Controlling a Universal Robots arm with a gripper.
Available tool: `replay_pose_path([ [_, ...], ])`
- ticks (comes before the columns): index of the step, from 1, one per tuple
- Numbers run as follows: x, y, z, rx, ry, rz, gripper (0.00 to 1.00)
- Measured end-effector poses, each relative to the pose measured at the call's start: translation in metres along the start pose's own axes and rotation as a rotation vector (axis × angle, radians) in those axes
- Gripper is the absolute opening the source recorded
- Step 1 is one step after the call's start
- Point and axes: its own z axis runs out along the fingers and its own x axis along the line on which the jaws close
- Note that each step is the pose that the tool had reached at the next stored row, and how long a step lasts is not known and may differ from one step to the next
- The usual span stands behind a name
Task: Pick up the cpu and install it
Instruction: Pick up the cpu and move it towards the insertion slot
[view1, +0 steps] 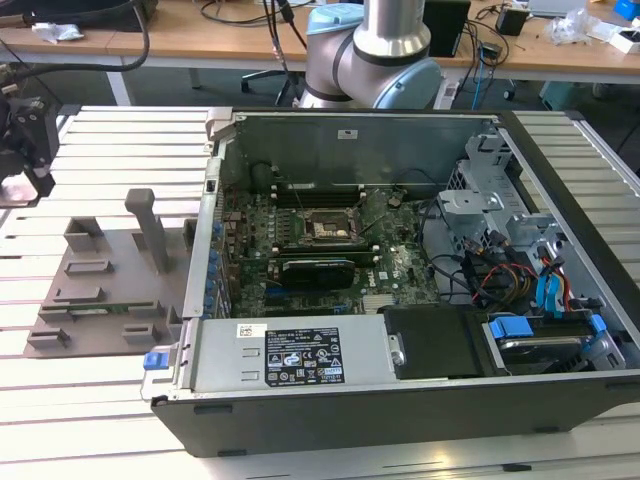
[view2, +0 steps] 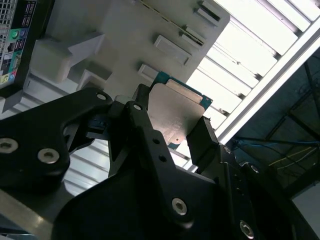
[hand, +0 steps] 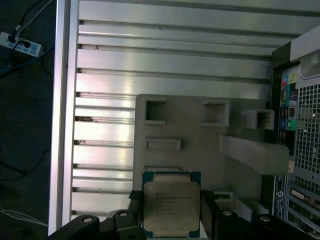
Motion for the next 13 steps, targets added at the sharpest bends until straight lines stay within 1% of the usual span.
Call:
replay_pose_path([
  [5, -0.0001, -0.0001, -0.0042, 0.0000, 0.0000, 0.000, 0.55],
  [13, -0.0001, -0.0001, -0.0047, -0.0005, 0.0000, 0.000, 0.55],
])
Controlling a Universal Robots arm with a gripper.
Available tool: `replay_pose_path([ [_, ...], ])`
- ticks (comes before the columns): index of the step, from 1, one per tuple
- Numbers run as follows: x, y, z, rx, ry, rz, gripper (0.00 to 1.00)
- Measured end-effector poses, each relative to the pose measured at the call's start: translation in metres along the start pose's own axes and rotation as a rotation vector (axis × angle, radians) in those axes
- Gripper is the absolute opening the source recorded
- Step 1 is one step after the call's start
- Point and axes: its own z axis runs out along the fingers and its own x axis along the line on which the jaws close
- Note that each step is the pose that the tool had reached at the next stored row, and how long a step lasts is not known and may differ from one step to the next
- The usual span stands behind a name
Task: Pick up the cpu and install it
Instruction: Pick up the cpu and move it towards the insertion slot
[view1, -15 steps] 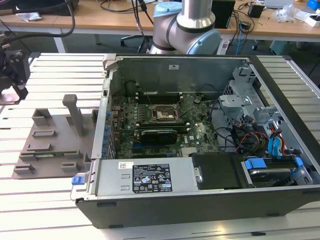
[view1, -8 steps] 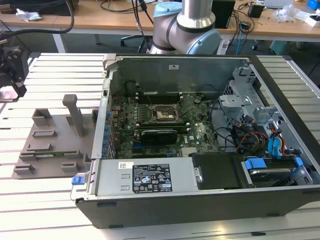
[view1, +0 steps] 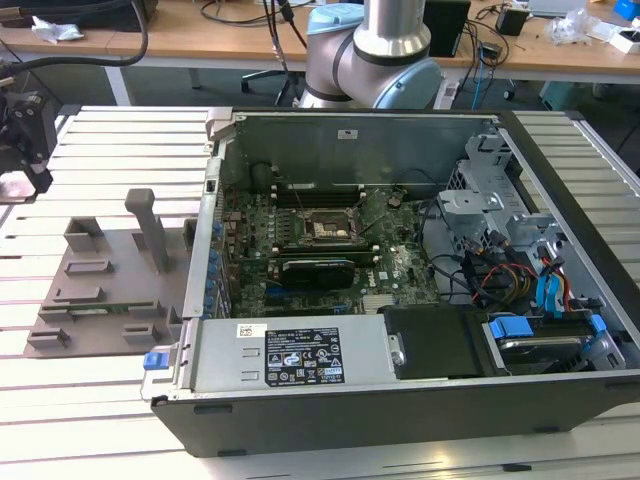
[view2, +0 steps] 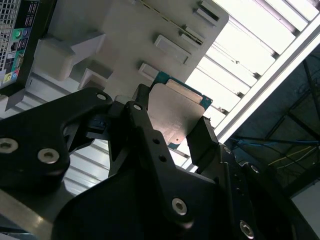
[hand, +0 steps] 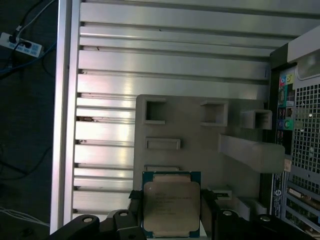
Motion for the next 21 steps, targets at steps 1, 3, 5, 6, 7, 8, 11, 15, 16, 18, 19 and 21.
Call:
replay_pose_path([
  [1, 0.0000, 0.0000, 0.0000, 0.0000, 0.0000, 0.000, 0.55],
  [3, -0.0002, 0.0000, -0.0001, 0.0000, 0.0002, 0.000, 0.55],
  [5, -0.0006, 0.0000, -0.0008, 0.0001, 0.0001, 0.000, 0.55],
  [6, -0.0007, -0.0001, -0.0027, 0.0000, 0.0001, 0.000, 0.55],
  [7, -0.0008, -0.0002, -0.0063, 0.0000, 0.0000, 0.000, 0.55],
  [8, -0.0008, -0.0002, -0.0082, 0.0000, 0.0000, 0.000, 0.55],
  [11, -0.0010, -0.0004, -0.0155, 0.0000, 0.0000, 0.000, 0.55],
  [15, -0.0013, -0.0006, -0.0252, 0.0000, 0.0000, 0.000, 0.55],
  [16, -0.0013, -0.0006, -0.0268, -0.0001, 0.0000, 0.000, 0.55],
  [18, -0.0014, -0.0007, -0.0315, 0.0001, 0.0000, 0.000, 0.55],
  [19, -0.0015, -0.0007, -0.0340, 0.0000, 0.0000, 0.000, 0.55],
  [21, -0.0016, -0.0008, -0.0381, 0.0000, 0.0000, 0.000, 0.55],
])
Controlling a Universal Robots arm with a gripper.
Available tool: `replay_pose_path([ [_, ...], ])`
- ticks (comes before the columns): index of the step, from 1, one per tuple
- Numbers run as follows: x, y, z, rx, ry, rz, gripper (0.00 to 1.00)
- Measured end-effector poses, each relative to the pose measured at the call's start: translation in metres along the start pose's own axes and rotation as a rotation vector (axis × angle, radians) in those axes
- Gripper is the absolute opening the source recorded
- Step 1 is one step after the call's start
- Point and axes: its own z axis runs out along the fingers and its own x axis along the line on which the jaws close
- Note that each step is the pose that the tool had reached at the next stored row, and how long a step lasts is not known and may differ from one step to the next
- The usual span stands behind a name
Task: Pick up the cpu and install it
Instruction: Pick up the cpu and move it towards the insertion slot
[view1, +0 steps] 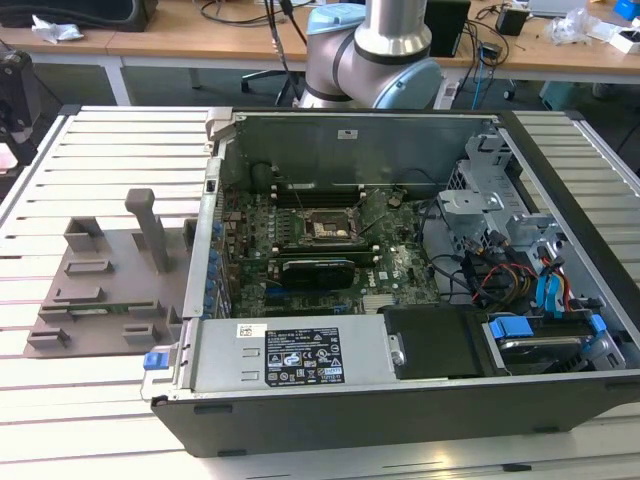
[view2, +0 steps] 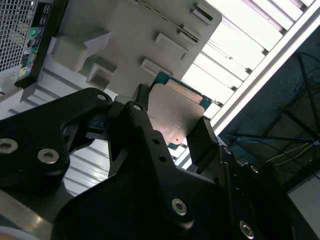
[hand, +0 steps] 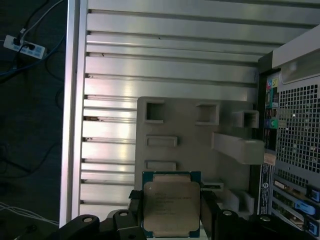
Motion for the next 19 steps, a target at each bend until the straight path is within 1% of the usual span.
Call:
replay_pose_path([
  [7, -0.0003, -0.0003, -0.0144, 0.0000, 0.0000, 0.000, 0.55],
  [15, -0.0004, -0.0002, -0.0151, 0.0000, 0.0000, 0.000, 0.55],
  [19, -0.0057, -0.0006, -0.0149, 0.0000, 0.0000, 0.000, 0.55],
])
